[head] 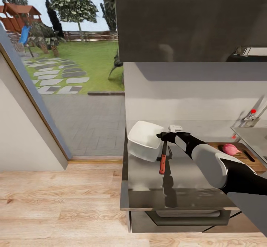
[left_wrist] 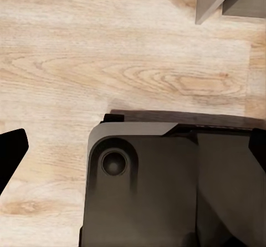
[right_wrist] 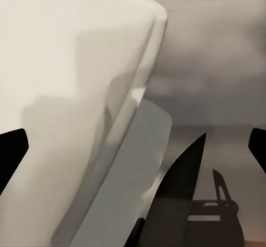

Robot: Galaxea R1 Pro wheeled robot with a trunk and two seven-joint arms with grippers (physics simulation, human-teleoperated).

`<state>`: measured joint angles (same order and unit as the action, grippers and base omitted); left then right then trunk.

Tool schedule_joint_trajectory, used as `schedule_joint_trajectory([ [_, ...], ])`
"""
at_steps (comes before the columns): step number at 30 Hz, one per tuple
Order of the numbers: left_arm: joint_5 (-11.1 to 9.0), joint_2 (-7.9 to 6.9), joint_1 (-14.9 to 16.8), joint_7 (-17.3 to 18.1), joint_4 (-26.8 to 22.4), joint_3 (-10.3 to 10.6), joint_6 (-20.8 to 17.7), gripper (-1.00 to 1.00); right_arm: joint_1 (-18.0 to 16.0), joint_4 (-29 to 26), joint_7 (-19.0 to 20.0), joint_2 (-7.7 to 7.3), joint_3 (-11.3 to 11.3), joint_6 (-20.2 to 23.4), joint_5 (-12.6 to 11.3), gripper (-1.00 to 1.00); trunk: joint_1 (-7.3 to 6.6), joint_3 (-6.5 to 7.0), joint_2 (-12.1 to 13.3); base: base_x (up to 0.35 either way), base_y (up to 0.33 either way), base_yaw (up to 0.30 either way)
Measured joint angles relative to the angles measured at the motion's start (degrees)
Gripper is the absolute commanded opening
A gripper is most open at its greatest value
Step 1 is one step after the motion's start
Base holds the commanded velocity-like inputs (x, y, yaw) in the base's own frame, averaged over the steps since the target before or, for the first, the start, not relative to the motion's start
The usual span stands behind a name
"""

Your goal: In the kitchen, take the Vidalia onion out of the sink, dice it on the chopping board with the paring knife, put the diced onion into the bowl on the countertop, then place both the paring knife and the chopping board into the sink.

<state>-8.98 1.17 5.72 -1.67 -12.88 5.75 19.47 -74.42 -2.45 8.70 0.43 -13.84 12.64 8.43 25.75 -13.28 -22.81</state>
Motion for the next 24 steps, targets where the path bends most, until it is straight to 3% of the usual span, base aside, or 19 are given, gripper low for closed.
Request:
schedule_joint_trajectory([
  [12, 0.0, 0.00, 0.0, 0.0, 0.0, 0.0, 0.0, 1.00, 0.0, -0.1, 0.3, 0.00, 0.0, 0.0, -0.2, 1.00, 0.01, 0.00, 0.0, -0.150, 0.000, 0.000],
  [24, 0.0, 0.00, 0.0, 0.0, 0.0, 0.0, 0.0, 1.00, 0.0, -0.8, 2.0, -0.23, -0.1, -0.7, -0.2, 1.00, 0.00, 0.00, 0.0, -0.017, 0.000, 0.000],
])
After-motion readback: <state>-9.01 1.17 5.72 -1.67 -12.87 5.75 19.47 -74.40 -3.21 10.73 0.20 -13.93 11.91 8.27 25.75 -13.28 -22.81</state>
